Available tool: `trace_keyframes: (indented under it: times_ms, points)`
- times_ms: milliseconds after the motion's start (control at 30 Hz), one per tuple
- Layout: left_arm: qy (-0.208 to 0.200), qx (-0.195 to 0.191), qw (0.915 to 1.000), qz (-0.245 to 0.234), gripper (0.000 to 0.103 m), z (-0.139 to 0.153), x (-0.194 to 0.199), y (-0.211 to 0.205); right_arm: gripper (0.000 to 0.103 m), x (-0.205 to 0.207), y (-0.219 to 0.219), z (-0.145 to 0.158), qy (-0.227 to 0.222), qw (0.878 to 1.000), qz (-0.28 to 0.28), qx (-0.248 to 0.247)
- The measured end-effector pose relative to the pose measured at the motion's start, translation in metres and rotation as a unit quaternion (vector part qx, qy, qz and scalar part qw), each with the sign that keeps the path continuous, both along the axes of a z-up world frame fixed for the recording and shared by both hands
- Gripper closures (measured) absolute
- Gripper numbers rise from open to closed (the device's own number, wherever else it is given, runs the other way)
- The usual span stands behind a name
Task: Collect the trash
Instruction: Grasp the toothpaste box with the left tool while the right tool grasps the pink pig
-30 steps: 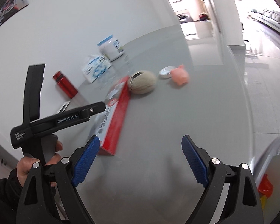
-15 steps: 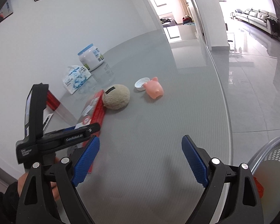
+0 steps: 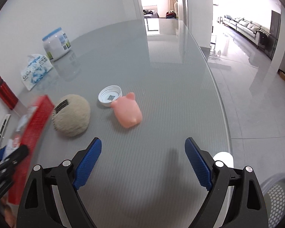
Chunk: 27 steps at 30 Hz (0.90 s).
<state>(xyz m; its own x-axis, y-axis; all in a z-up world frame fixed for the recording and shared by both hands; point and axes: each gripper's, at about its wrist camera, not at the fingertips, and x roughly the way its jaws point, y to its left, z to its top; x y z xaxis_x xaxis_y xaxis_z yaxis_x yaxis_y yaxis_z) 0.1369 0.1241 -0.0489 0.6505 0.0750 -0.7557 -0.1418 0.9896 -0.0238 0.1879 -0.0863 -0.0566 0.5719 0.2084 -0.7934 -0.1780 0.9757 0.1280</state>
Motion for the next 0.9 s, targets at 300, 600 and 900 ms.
trace_keyframes:
  times_ms: [300,600,900]
  points:
    - [-0.007,-0.015,0.9998,-0.009,0.05,0.003,-0.001,0.009,0.032,0.028,0.021,-0.007,0.002,0.999,0.001,-0.047]
    - [-0.018,-0.017,0.9996,-0.017,0.05,0.01,-0.01,0.01,0.07,0.018,0.027,-0.006,-0.003,0.999,0.012,-0.043]
    - [-0.033,-0.019,0.9987,-0.034,0.05,0.02,-0.025,0.005,0.072,-0.025,0.019,0.009,-0.022,1.0,-0.003,-0.013]
